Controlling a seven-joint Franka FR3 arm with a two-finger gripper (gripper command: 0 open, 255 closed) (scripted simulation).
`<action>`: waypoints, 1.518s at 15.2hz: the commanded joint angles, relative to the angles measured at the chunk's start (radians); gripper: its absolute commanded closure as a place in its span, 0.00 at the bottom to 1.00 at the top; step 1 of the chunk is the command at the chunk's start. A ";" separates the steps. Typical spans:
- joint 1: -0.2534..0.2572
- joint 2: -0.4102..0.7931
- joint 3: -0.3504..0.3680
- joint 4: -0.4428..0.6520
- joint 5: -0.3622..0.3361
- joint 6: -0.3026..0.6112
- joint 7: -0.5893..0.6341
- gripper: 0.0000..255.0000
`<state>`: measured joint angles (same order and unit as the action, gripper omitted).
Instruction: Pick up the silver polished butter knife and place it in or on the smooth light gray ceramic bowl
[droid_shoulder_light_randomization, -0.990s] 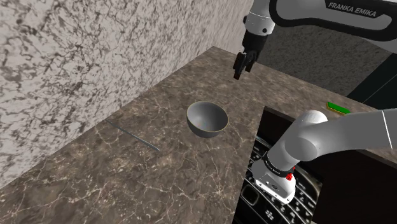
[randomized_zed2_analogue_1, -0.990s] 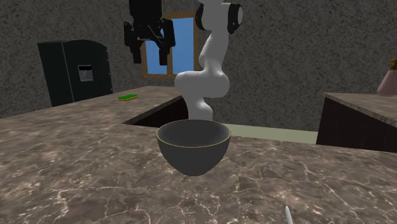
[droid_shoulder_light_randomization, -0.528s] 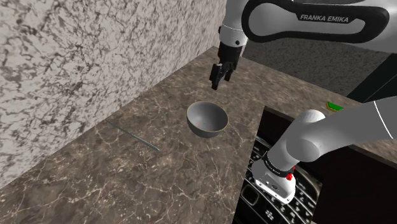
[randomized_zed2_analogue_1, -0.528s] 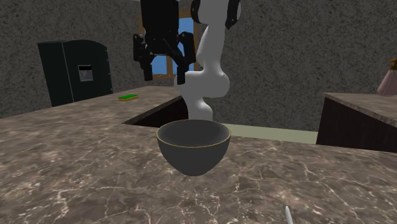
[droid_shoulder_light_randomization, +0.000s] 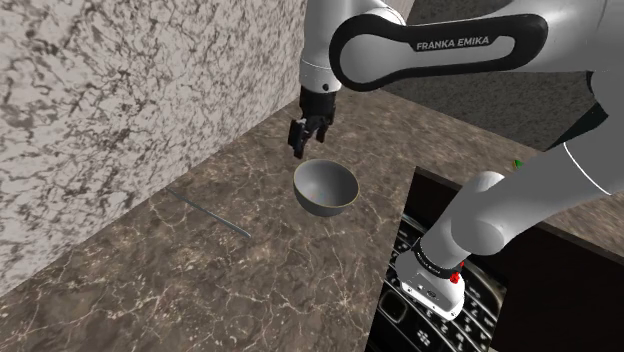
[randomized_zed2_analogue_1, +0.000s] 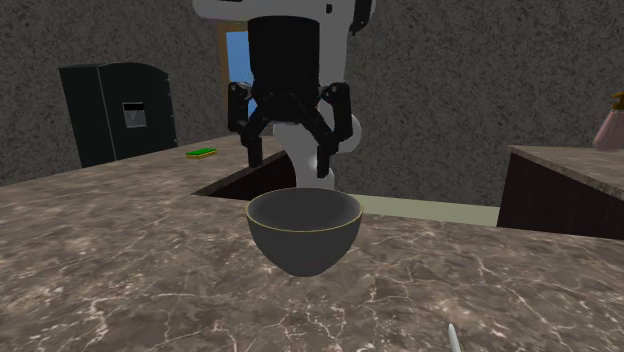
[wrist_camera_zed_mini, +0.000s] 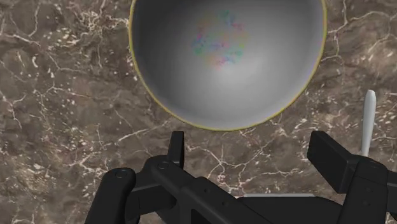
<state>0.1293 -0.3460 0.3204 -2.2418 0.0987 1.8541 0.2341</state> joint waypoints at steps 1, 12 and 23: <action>0.010 0.062 0.032 0.031 -0.004 0.032 0.031 0.00; 0.084 0.442 0.158 0.275 -0.130 0.148 0.212 0.00; 0.191 0.722 0.170 0.472 -0.265 0.200 0.324 0.00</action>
<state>0.3173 0.3695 0.4912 -1.7647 -0.1624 2.0425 0.5539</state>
